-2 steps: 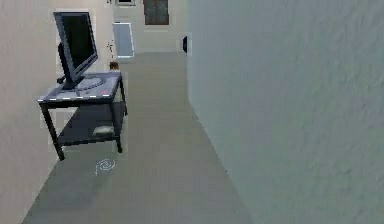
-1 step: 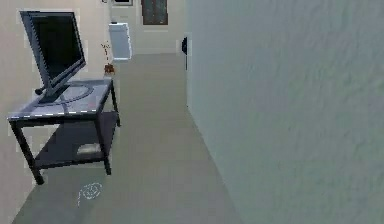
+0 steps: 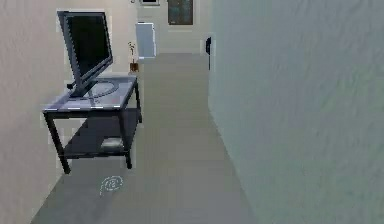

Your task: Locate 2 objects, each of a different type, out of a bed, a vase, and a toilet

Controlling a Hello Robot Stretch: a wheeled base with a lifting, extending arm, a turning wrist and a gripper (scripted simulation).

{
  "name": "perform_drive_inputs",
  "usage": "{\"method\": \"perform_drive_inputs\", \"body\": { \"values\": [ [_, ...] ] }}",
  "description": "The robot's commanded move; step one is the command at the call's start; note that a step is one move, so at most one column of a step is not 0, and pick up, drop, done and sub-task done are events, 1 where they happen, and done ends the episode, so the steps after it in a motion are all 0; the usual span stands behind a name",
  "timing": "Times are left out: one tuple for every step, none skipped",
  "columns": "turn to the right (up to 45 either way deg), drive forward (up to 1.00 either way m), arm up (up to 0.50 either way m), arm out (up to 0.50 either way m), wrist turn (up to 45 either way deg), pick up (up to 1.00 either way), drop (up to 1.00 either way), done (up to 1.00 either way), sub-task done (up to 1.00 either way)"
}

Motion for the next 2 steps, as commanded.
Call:
{"method": "perform_drive_inputs", "body": {
  "values": [
    [0.0,1.0,0.0,0.0,0.0,0.0,0.0,0.0,0.0],
    [0.0,1.0,0.0,0.0,0.0,0.0,0.0,0.0,0.0]
  ]
}}
